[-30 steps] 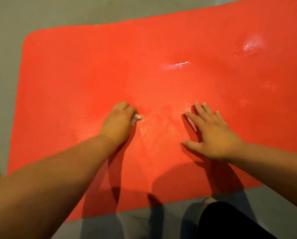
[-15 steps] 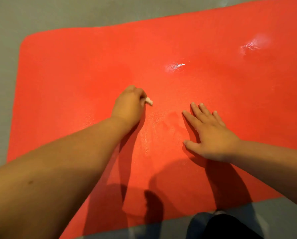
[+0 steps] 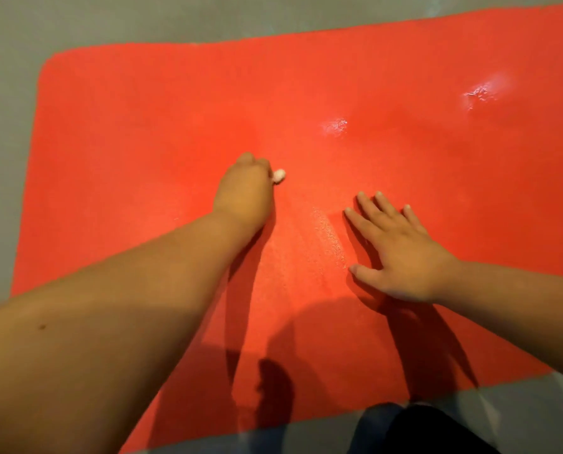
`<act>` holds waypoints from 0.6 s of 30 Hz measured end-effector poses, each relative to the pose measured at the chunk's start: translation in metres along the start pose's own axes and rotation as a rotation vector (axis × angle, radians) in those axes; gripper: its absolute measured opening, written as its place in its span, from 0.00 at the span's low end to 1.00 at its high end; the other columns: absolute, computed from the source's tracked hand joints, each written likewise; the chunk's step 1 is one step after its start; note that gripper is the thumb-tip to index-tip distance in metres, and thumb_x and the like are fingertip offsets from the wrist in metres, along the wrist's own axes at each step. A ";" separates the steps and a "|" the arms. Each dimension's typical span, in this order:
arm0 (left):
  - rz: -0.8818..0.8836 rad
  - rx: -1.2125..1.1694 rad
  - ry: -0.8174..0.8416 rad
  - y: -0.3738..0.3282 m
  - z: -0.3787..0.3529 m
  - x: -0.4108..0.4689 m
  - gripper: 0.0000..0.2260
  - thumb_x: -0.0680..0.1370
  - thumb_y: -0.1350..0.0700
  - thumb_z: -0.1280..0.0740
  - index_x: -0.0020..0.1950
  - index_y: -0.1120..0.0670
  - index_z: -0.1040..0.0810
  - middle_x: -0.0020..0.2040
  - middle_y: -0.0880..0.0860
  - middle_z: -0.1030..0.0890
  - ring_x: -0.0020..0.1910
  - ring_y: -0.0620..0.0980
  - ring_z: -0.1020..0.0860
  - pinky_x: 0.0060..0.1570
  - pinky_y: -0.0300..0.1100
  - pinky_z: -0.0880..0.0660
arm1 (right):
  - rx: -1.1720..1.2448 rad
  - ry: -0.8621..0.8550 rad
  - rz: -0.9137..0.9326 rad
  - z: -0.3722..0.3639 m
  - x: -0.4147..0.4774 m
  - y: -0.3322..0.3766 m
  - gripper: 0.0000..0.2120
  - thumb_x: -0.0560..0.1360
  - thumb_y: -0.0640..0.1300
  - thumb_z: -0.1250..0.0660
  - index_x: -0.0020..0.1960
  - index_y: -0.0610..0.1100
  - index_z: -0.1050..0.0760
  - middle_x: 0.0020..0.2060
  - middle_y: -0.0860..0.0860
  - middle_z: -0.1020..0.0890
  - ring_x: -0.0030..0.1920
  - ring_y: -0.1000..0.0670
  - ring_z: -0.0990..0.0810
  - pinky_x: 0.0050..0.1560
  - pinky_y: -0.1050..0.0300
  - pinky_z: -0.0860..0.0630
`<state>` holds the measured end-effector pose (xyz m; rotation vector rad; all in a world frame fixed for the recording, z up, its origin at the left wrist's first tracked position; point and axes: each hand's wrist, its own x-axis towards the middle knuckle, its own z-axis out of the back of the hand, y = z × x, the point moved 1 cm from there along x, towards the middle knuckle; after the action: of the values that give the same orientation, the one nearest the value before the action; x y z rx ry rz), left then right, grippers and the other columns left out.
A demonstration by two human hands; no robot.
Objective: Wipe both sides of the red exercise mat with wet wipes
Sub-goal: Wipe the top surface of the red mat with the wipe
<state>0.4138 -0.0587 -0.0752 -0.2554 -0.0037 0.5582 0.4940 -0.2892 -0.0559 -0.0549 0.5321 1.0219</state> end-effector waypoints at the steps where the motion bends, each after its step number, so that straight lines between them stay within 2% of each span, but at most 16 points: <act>1: -0.099 0.018 0.059 -0.015 -0.003 -0.014 0.08 0.80 0.59 0.40 0.55 0.59 0.23 0.53 0.59 0.25 0.53 0.60 0.25 0.47 0.46 0.37 | 0.001 0.008 -0.007 0.002 0.003 0.000 0.44 0.71 0.66 0.41 0.77 0.54 0.61 0.76 0.53 0.63 0.75 0.50 0.65 0.73 0.43 0.62; 3: -0.455 -0.058 0.194 -0.042 -0.007 -0.062 0.09 0.81 0.56 0.42 0.53 0.57 0.23 0.51 0.57 0.25 0.51 0.57 0.25 0.43 0.44 0.38 | -0.008 0.031 -0.026 0.006 0.009 0.001 0.44 0.72 0.64 0.39 0.77 0.53 0.61 0.76 0.53 0.64 0.75 0.50 0.65 0.74 0.43 0.62; 5: -0.779 -0.108 0.360 -0.039 0.001 -0.099 0.12 0.80 0.52 0.43 0.48 0.57 0.22 0.45 0.56 0.24 0.46 0.56 0.24 0.41 0.47 0.29 | -0.034 0.051 -0.029 0.008 0.012 0.001 0.44 0.72 0.64 0.40 0.77 0.52 0.62 0.76 0.52 0.64 0.75 0.50 0.65 0.74 0.43 0.61; 6: -0.849 -0.085 0.360 -0.023 0.005 -0.095 0.12 0.79 0.52 0.41 0.46 0.56 0.22 0.44 0.55 0.24 0.43 0.56 0.23 0.39 0.46 0.26 | -0.043 0.057 -0.021 0.008 0.013 0.002 0.44 0.72 0.64 0.40 0.77 0.52 0.62 0.76 0.52 0.64 0.76 0.50 0.65 0.74 0.43 0.61; 7: -0.862 -0.046 0.308 -0.006 0.007 -0.082 0.11 0.79 0.52 0.39 0.45 0.56 0.21 0.43 0.54 0.24 0.43 0.56 0.22 0.40 0.45 0.26 | -0.050 0.062 -0.008 0.008 0.014 0.005 0.44 0.73 0.64 0.40 0.77 0.52 0.62 0.76 0.52 0.64 0.76 0.49 0.65 0.74 0.43 0.61; 8: -0.793 0.000 0.248 0.010 0.009 -0.064 0.10 0.79 0.52 0.37 0.46 0.56 0.21 0.44 0.54 0.24 0.44 0.56 0.22 0.42 0.46 0.28 | -0.057 0.065 0.010 0.009 0.014 0.008 0.44 0.73 0.64 0.40 0.77 0.52 0.62 0.76 0.52 0.64 0.76 0.49 0.65 0.74 0.43 0.60; 11: -0.338 0.026 0.031 0.052 0.018 -0.002 0.13 0.80 0.50 0.37 0.50 0.59 0.21 0.48 0.59 0.25 0.48 0.61 0.24 0.46 0.49 0.33 | -0.078 0.065 0.061 0.012 0.019 0.021 0.43 0.73 0.64 0.40 0.77 0.51 0.61 0.76 0.51 0.63 0.76 0.50 0.64 0.75 0.43 0.60; 13: -0.052 -0.013 -0.020 0.056 0.020 0.011 0.15 0.81 0.50 0.39 0.52 0.61 0.21 0.50 0.62 0.25 0.49 0.62 0.24 0.46 0.50 0.34 | -0.075 0.051 0.077 0.014 0.027 0.029 0.42 0.74 0.63 0.40 0.77 0.51 0.60 0.76 0.51 0.63 0.76 0.50 0.64 0.75 0.44 0.59; 14: -0.009 -0.008 0.003 0.049 0.015 0.003 0.14 0.82 0.52 0.39 0.53 0.61 0.22 0.51 0.62 0.26 0.49 0.62 0.25 0.46 0.49 0.35 | -0.074 0.044 0.084 0.016 0.032 0.032 0.42 0.74 0.63 0.41 0.77 0.51 0.60 0.76 0.51 0.63 0.76 0.50 0.64 0.75 0.44 0.59; 16: -0.160 -0.016 0.092 0.022 0.007 -0.035 0.10 0.82 0.54 0.40 0.53 0.59 0.23 0.51 0.58 0.26 0.50 0.60 0.25 0.44 0.45 0.37 | -0.075 0.030 0.088 0.020 0.042 0.036 0.42 0.74 0.63 0.41 0.77 0.51 0.60 0.76 0.51 0.62 0.76 0.50 0.63 0.75 0.44 0.59; 18: -0.469 -0.133 0.198 0.005 0.009 -0.086 0.09 0.81 0.53 0.40 0.51 0.55 0.23 0.48 0.54 0.25 0.48 0.55 0.24 0.44 0.44 0.33 | -0.086 0.029 0.088 0.022 0.048 0.038 0.42 0.74 0.63 0.41 0.77 0.50 0.60 0.76 0.51 0.62 0.76 0.50 0.64 0.75 0.44 0.59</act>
<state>0.3375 -0.0971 -0.0623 -0.4239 0.0893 0.0642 0.4910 -0.2243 -0.0507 -0.1241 0.5202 1.1309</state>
